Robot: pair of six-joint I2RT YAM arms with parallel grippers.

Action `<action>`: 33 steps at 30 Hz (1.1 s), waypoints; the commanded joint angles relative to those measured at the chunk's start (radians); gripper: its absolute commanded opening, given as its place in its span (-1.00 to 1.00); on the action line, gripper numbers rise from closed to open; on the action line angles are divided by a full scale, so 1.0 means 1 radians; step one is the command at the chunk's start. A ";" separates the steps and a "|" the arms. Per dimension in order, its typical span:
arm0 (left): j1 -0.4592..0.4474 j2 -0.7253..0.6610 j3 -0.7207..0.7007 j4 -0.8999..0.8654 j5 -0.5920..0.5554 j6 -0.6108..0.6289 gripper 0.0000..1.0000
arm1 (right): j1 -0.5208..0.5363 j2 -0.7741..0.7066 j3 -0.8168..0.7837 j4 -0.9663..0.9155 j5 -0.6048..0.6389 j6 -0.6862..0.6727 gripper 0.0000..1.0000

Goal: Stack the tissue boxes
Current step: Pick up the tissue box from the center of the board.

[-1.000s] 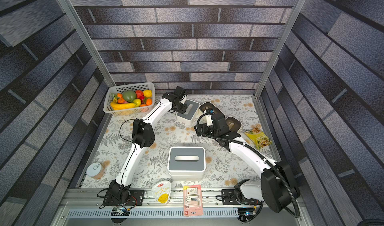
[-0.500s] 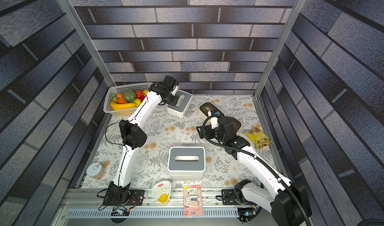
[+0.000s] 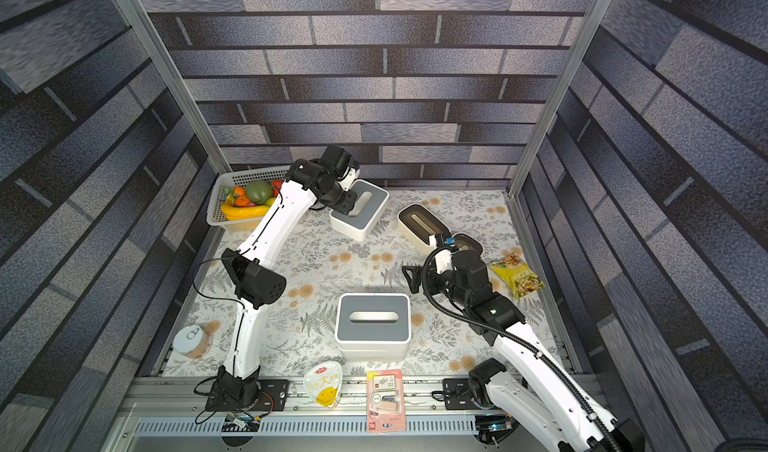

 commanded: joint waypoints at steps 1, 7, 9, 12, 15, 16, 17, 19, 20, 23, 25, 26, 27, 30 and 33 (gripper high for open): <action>-0.003 -0.125 -0.013 -0.012 0.083 0.022 -0.13 | 0.005 -0.036 0.001 -0.081 -0.022 0.014 1.00; 0.004 -0.209 -0.073 -0.016 0.194 0.100 -0.12 | 0.005 -0.096 0.017 -0.161 -0.048 0.026 1.00; 0.004 -0.249 -0.121 -0.005 0.231 0.124 -0.11 | 0.005 -0.122 0.012 -0.189 -0.036 0.027 1.00; -0.005 -0.310 -0.196 0.014 0.287 0.164 -0.10 | 0.005 -0.161 0.000 -0.217 -0.039 0.033 1.00; -0.011 -0.370 -0.273 0.035 0.326 0.185 -0.11 | 0.005 -0.192 -0.014 -0.237 -0.051 0.043 1.00; -0.011 -0.390 -0.296 0.043 0.334 0.188 -0.11 | 0.005 -0.201 -0.016 -0.243 -0.054 0.045 1.00; -0.011 -0.416 -0.329 0.057 0.342 0.193 -0.11 | 0.006 -0.213 -0.018 -0.249 -0.058 0.047 1.00; -0.015 -0.461 -0.395 0.093 0.351 0.212 -0.11 | 0.005 -0.238 -0.017 -0.263 -0.066 0.044 1.00; -0.018 -0.485 -0.433 0.115 0.354 0.220 -0.10 | 0.005 -0.254 -0.017 -0.273 -0.066 0.042 1.00; -0.020 -0.542 -0.504 0.146 0.391 0.241 -0.10 | 0.004 -0.289 -0.005 -0.307 -0.069 0.037 1.00; -0.021 -0.570 -0.534 0.156 0.406 0.253 -0.10 | 0.005 -0.302 -0.005 -0.325 -0.080 0.034 1.00; -0.023 -0.581 -0.549 0.160 0.409 0.259 -0.10 | 0.005 -0.309 -0.008 -0.329 -0.089 0.032 1.00; -0.026 -0.591 -0.560 0.161 0.414 0.266 -0.09 | 0.004 -0.313 -0.015 -0.331 -0.102 0.028 1.00; -0.034 -0.616 -0.591 0.156 0.428 0.291 -0.09 | 0.005 -0.327 -0.032 -0.325 -0.132 0.019 1.00; -0.040 -0.644 -0.632 0.161 0.450 0.323 -0.09 | 0.005 -0.342 -0.038 -0.329 -0.160 -0.001 1.00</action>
